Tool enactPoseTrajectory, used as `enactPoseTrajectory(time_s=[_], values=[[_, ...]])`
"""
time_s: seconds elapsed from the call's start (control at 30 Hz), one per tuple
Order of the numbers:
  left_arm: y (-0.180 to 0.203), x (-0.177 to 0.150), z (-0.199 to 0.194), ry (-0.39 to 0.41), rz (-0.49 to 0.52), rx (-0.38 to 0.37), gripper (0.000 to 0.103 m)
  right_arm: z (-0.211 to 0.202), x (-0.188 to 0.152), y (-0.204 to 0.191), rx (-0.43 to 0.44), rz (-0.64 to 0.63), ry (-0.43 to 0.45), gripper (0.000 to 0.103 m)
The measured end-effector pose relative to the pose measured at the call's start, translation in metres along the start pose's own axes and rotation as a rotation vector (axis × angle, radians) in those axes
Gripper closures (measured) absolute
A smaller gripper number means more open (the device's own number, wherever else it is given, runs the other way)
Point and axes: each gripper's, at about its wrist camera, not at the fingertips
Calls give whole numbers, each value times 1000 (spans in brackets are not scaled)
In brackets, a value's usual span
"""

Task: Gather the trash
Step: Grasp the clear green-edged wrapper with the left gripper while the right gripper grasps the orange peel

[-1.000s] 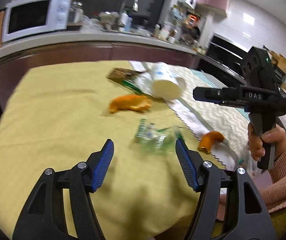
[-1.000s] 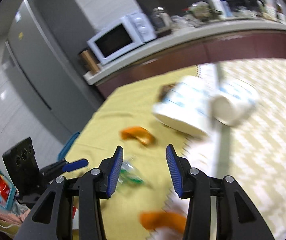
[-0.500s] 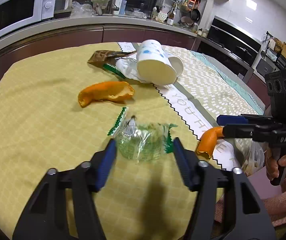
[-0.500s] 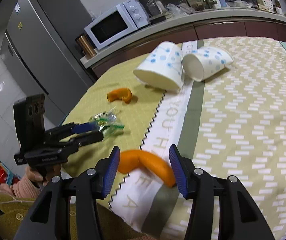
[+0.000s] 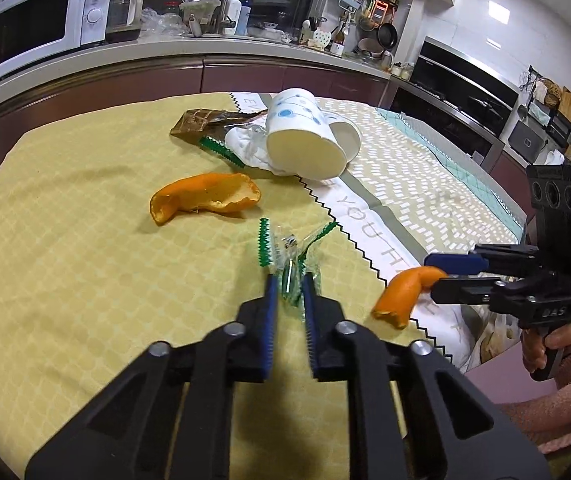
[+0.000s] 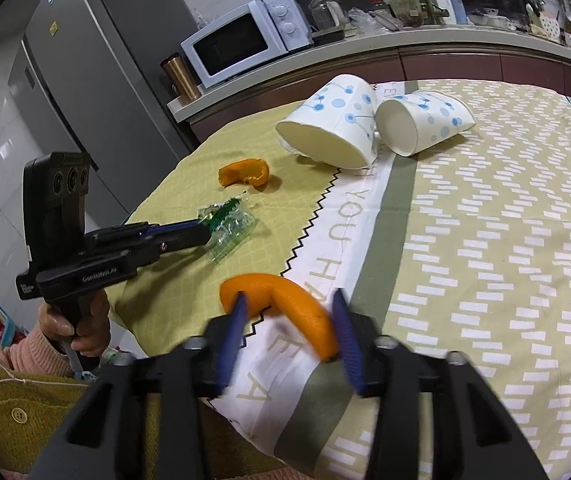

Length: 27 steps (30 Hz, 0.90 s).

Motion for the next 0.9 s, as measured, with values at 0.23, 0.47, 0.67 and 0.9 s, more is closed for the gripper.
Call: enactPoseTrajectory(time_s=[0.23, 0.47, 0.67, 0.9], values=[[-1, -2, -9, 29, 1, 9, 97, 3, 3, -3, 21, -2, 5, 84], [-8, -5, -33, 71, -16, 49, 97, 8, 13, -8, 75, 33, 19, 87], [-13, -11, -61, 114, -27, 94, 97, 13, 26, -19, 124, 43, 36, 88], [-24, -18, -93, 164, -59, 151, 97, 20, 42, -36, 172, 25, 45, 88]])
Point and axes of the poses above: each gripper's, at about its wrist camera, not at the fingertips, and z roughly the way its jaws point, y to its right, x to its top, and after that the axes turned 15 degrees about -x, right-handed
